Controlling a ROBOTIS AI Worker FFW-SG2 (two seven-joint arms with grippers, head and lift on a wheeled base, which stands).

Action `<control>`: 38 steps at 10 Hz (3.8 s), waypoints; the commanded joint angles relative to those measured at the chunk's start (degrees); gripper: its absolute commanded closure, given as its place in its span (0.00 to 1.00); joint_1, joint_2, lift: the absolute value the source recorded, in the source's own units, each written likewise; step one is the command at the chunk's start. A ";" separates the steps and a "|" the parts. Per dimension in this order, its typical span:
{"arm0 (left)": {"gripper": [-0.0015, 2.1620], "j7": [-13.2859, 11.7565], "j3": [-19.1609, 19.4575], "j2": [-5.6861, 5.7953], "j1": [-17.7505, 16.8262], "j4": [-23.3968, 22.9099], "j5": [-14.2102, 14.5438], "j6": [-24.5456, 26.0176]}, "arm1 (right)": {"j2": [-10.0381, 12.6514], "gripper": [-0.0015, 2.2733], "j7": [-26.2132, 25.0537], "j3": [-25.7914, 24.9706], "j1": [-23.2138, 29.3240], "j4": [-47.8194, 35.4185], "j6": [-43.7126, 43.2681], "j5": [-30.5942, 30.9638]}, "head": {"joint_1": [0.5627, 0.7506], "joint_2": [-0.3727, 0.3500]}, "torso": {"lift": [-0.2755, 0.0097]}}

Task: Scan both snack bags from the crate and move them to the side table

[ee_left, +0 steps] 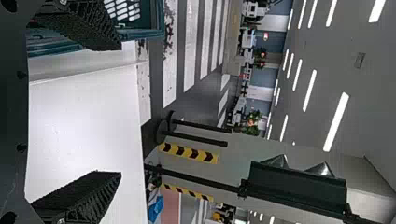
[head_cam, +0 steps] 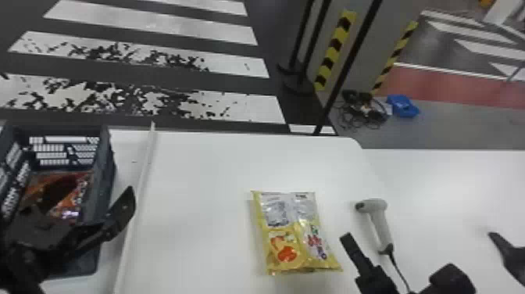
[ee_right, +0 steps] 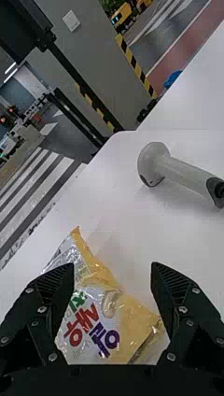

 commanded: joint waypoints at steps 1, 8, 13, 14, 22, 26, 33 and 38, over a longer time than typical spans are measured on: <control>0.02 -0.07 -0.01 -0.22 0.18 -0.02 0.00 -0.63 | -0.61 0.00 -1.39 1.91 0.30 -0.73 -3.37 7.40 | 0.70 0.12 | 0.63; 0.02 0.02 3.06 0.22 2.64 -0.46 -0.09 -2.57 | -3.33 0.99 25.50 4.99 -9.11 4.89 5.07 33.86 | 0.70 0.31 | 0.63; 0.02 0.02 5.08 0.40 3.69 -0.63 0.09 -3.09 | -4.03 0.99 26.47 10.09 -14.64 19.57 -3.02 38.60 | 0.70 0.40 | 0.63; 0.02 0.02 5.17 0.40 3.69 -0.55 0.09 -3.09 | -4.03 0.99 26.47 10.18 -14.91 21.33 -4.07 38.52 | 0.70 0.41 | 0.63; 0.02 -0.33 5.17 0.22 3.69 1.83 0.09 -6.61 | -8.43 0.00 26.64 -1.87 -13.59 6.65 6.30 33.86 | 0.70 0.37 | 0.63; 0.02 -0.33 5.26 0.75 3.61 2.97 0.70 -6.43 | -17.22 0.00 30.60 -5.73 -20.53 26.78 4.01 35.62 | 0.70 0.16 | 0.63; 0.02 -0.77 5.96 1.45 2.90 6.75 1.93 -9.07 | -23.19 0.00 41.94 -4.94 -30.90 49.28 -1.26 35.62 | 0.70 0.03 | 0.63; 0.02 -0.86 4.56 1.54 1.41 7.80 2.11 -9.07 | -24.25 0.01 45.89 -5.12 -30.99 53.23 -1.96 35.26 | 0.70 0.03 | 0.63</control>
